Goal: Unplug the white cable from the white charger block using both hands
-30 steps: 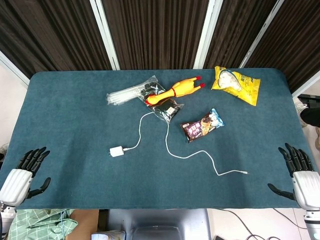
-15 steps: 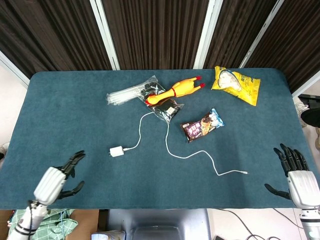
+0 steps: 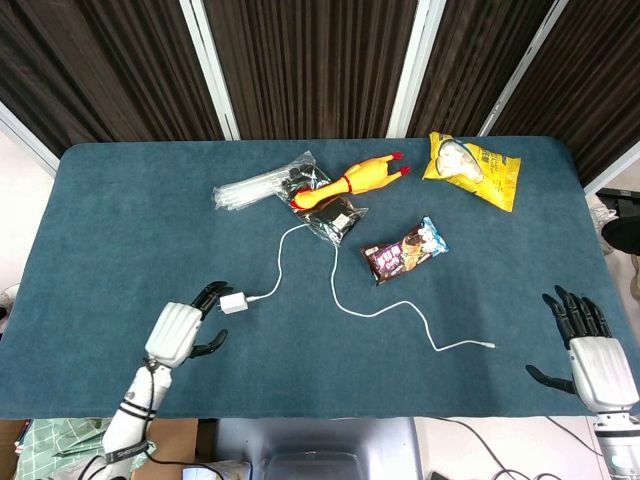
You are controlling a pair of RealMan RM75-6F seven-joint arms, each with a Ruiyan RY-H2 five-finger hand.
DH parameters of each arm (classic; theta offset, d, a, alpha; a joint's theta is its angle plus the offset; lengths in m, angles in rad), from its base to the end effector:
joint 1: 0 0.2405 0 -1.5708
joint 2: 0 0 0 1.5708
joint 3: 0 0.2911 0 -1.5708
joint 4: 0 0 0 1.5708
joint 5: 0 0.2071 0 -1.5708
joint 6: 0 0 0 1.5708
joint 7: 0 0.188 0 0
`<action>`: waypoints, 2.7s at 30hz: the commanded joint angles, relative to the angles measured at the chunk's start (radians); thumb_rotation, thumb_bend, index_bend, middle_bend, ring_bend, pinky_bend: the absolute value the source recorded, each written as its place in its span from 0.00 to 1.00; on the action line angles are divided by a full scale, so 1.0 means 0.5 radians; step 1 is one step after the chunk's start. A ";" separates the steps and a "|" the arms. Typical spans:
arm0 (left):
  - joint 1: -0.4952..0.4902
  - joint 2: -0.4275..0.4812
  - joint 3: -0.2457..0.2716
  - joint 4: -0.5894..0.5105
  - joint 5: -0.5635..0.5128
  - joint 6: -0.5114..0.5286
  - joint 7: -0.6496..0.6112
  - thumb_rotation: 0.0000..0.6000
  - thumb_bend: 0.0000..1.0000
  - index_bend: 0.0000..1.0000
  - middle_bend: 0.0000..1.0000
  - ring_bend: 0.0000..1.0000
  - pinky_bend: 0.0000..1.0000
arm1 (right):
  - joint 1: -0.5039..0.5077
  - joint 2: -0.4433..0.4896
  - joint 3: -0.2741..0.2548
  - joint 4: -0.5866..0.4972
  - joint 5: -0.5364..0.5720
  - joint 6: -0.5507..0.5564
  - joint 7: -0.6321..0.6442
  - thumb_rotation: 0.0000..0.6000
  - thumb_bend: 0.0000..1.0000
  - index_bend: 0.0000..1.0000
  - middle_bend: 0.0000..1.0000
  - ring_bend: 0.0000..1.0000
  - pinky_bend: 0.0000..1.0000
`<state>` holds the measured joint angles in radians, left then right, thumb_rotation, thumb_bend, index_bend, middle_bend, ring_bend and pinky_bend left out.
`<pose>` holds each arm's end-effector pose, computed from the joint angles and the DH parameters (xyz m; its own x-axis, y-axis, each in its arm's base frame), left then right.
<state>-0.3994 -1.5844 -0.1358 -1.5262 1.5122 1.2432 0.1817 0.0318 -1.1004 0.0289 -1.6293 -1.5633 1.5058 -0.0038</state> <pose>-0.2032 0.3161 -0.0041 0.2524 0.1090 0.9615 0.9135 -0.3545 -0.1996 -0.3397 -0.2048 0.1769 0.4041 -0.0233 0.9144 -0.9146 -0.0234 0.4036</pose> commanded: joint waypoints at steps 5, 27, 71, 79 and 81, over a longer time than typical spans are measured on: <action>-0.096 -0.254 -0.068 0.192 -0.291 -0.126 0.432 1.00 0.35 0.19 0.15 0.96 1.00 | 0.000 0.004 -0.001 -0.003 0.001 0.002 0.007 1.00 0.19 0.00 0.00 0.00 0.00; -0.244 -0.562 -0.138 0.631 -0.488 -0.162 0.595 1.00 0.34 0.27 0.28 1.00 1.00 | -0.006 0.028 0.011 0.006 0.038 0.010 0.058 1.00 0.19 0.00 0.00 0.00 0.00; -0.229 -0.430 -0.090 0.417 -0.472 -0.119 0.199 1.00 0.64 0.72 0.84 1.00 1.00 | 0.014 -0.050 0.024 0.054 -0.062 0.082 0.083 1.00 0.19 0.00 0.00 0.00 0.00; -0.157 -0.235 0.055 0.002 -0.192 0.068 0.205 1.00 0.66 0.72 0.85 1.00 1.00 | 0.233 -0.063 0.051 -0.034 -0.282 -0.048 0.323 1.00 0.20 0.29 0.00 0.00 0.00; -0.146 -0.216 0.074 -0.084 -0.143 0.109 0.244 1.00 0.66 0.72 0.85 1.00 1.00 | 0.330 -0.045 0.088 -0.131 -0.268 -0.168 0.318 1.00 0.22 0.35 0.00 0.00 0.00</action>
<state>-0.4845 -1.7141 -0.1186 -1.5293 1.4089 1.2697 0.2897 0.1466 -1.1337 0.0526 -1.6412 -1.6894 1.4850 0.1453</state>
